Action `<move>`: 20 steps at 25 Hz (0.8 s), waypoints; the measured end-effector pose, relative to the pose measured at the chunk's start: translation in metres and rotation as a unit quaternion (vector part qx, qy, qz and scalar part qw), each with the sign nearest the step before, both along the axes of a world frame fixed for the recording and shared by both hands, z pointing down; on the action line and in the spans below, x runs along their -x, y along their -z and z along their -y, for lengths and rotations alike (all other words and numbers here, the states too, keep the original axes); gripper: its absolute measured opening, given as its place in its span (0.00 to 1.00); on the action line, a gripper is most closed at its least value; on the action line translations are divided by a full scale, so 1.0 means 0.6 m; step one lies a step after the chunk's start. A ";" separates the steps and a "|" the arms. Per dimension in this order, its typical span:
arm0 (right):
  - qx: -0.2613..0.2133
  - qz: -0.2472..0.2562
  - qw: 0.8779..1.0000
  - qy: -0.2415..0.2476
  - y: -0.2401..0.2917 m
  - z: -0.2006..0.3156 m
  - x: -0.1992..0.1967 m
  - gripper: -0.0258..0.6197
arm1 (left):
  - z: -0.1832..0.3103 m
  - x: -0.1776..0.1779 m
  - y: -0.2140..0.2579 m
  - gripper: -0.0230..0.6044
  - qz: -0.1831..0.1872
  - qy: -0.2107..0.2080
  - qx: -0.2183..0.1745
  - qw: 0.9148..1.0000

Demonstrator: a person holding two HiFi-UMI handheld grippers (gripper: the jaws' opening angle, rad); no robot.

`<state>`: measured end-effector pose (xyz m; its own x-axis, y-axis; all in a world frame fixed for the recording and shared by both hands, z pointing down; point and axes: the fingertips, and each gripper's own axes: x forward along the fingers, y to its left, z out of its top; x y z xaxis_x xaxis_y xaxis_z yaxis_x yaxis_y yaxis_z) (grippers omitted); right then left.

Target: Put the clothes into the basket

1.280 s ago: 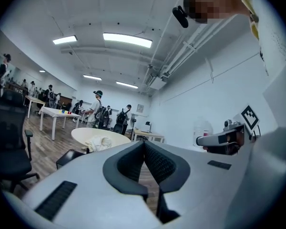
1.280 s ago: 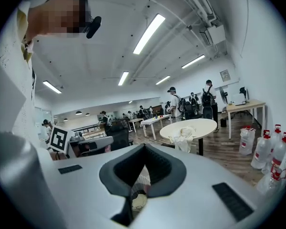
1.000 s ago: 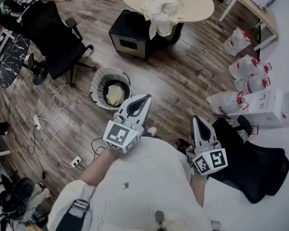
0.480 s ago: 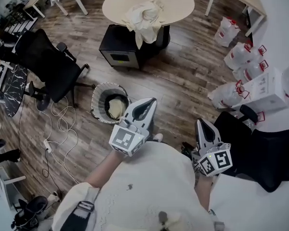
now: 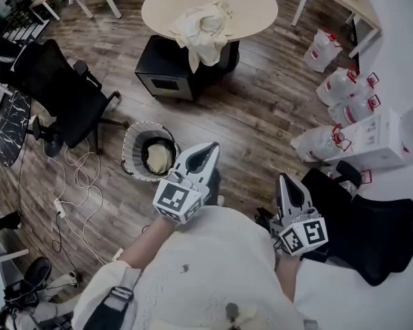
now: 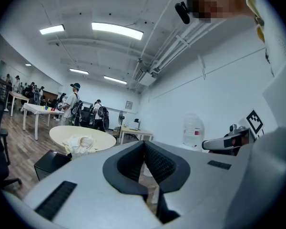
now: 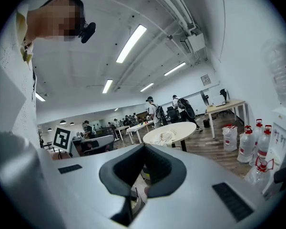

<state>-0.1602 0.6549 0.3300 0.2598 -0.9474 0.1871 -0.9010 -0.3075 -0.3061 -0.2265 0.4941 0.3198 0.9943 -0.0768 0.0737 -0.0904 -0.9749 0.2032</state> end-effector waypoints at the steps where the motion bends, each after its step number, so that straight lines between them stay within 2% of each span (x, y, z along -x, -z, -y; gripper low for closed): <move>1: 0.000 0.003 1.000 0.004 -0.003 0.008 -0.010 0.05 | 0.009 -0.011 -0.001 0.07 -0.001 0.002 -0.001 1.000; 7: 0.011 0.006 1.000 0.012 -0.020 0.085 -0.077 0.05 | 0.096 -0.067 -0.011 0.07 0.000 0.015 -0.006 1.000; 20: 0.026 0.008 0.999 0.028 -0.023 0.316 -0.239 0.05 | 0.320 -0.227 0.004 0.07 -0.009 0.026 -0.014 1.000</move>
<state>-0.0167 0.4650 0.3436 0.2027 -0.9491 0.2409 -0.9125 -0.2724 -0.3052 -0.0905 0.3021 0.3176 0.9900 -0.1307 0.0539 -0.1384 -0.9742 0.1786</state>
